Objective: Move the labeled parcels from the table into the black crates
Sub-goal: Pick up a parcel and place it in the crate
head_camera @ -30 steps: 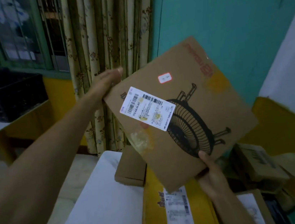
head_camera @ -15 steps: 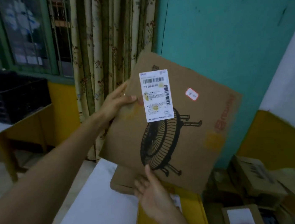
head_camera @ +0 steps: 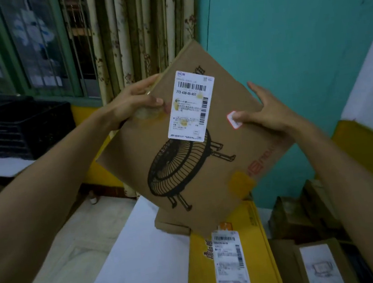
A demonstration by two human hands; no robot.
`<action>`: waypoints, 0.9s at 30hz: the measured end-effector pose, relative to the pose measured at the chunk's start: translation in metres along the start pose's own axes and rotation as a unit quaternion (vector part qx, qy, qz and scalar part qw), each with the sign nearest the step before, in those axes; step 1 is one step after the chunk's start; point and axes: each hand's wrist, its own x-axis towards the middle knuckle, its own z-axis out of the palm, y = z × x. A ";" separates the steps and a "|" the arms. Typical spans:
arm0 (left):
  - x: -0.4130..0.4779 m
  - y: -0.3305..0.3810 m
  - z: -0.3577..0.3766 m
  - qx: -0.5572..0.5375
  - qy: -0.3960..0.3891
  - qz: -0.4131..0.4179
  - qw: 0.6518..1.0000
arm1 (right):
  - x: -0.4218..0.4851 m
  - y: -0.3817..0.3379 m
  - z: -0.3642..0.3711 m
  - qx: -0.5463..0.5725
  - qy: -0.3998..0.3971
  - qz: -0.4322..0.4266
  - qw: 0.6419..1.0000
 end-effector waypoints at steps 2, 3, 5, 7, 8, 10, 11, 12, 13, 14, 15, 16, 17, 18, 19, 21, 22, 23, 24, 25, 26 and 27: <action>-0.001 -0.001 -0.005 -0.008 -0.006 -0.004 1.000 | 0.008 -0.001 -0.005 0.051 -0.094 0.000 0.994; -0.001 -0.001 -0.007 -0.012 -0.002 -0.010 1.000 | 0.010 0.000 -0.004 0.071 -0.121 -0.006 0.990; -0.004 -0.001 -0.012 -0.018 -0.003 -0.018 1.000 | 0.011 0.004 0.003 0.131 -0.134 -0.011 0.982; -0.008 -0.003 -0.016 -0.016 -0.006 -0.021 1.000 | 0.010 0.005 0.011 0.197 -0.124 -0.017 0.972; -0.010 -0.005 -0.017 -0.009 0.001 -0.028 1.000 | 0.010 0.005 0.013 0.212 -0.117 -0.022 0.970; -0.014 -0.011 -0.019 0.019 0.053 -0.045 0.997 | 0.011 0.004 0.016 0.230 -0.103 -0.021 0.967; -0.019 -0.019 -0.024 0.044 0.101 -0.055 0.992 | 0.012 0.004 0.017 0.236 -0.094 -0.018 0.967; -0.025 -0.030 -0.031 0.070 0.150 -0.066 0.984 | 0.014 0.005 0.019 0.238 -0.082 -0.018 0.968; -0.036 -0.044 -0.039 0.067 0.198 -0.084 0.974 | 0.015 0.007 0.020 0.236 -0.071 -0.019 0.969; -0.050 -0.059 -0.045 0.020 0.246 -0.110 0.963 | 0.017 0.009 0.020 0.237 -0.064 -0.018 0.969; -0.065 -0.080 -0.049 -0.063 0.287 -0.146 0.945 | 0.017 0.011 0.021 0.246 -0.061 -0.013 0.967; -0.079 -0.102 -0.048 -0.156 0.307 -0.182 0.921 | 0.018 0.012 0.022 0.263 -0.062 -0.006 0.963; -0.091 -0.123 -0.041 -0.241 0.301 -0.204 0.900 | 0.019 0.012 0.024 0.281 -0.066 0.001 0.958; -0.098 -0.139 -0.026 -0.306 0.281 -0.215 0.884 | 0.021 0.010 0.027 0.294 -0.071 0.006 0.953; -0.103 -0.147 -0.009 -0.360 0.260 -0.215 0.870 | 0.023 0.008 0.032 0.301 -0.080 0.008 0.950; -0.106 -0.148 0.021 -0.440 0.264 -0.205 0.834 | 0.029 0.001 0.044 0.309 -0.103 0.008 0.945; -0.107 -0.145 0.030 -0.462 0.287 -0.201 0.815 | 0.033 -0.004 0.051 0.313 -0.114 0.006 0.943; -0.110 -0.142 0.032 -0.479 0.309 -0.192 0.799 | 0.037 -0.009 0.058 0.317 -0.124 0.005 0.940; -0.116 -0.141 0.028 -0.494 0.325 -0.179 0.787 | 0.041 -0.016 0.067 0.320 -0.134 0.004 0.938; -0.125 -0.141 0.019 -0.501 0.342 -0.161 0.779 | 0.044 -0.023 0.076 0.321 -0.146 0.003 0.936; -0.136 -0.144 0.008 -0.501 0.357 -0.145 0.775 | 0.048 -0.030 0.089 0.322 -0.159 0.002 0.933; -0.148 -0.148 -0.005 -0.501 0.366 -0.133 0.773 | 0.050 -0.039 0.103 0.324 -0.170 0.000 0.930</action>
